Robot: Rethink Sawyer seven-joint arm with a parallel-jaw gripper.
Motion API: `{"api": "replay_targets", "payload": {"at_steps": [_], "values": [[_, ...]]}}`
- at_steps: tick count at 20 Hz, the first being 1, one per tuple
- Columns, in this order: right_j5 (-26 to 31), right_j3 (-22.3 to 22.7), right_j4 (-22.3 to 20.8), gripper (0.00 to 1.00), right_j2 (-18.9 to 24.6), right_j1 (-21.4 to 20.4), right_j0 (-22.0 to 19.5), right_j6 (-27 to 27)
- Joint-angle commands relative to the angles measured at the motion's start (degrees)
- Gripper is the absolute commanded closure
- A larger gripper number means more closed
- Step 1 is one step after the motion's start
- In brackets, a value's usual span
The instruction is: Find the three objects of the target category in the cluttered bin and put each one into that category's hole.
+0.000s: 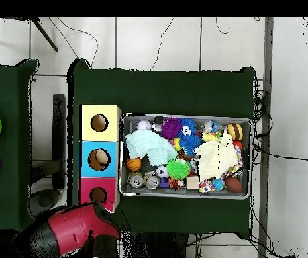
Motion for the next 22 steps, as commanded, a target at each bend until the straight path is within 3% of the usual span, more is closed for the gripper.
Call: {"api": "replay_targets", "payload": {"at_steps": [1,22], "values": [[6.3,-5.8,2.4,1.00,0.5,1.8,-0.2,10.5],[3.1,-6.1,1.9,1.00,1.8,4.2,-2.9,7.3]]}}
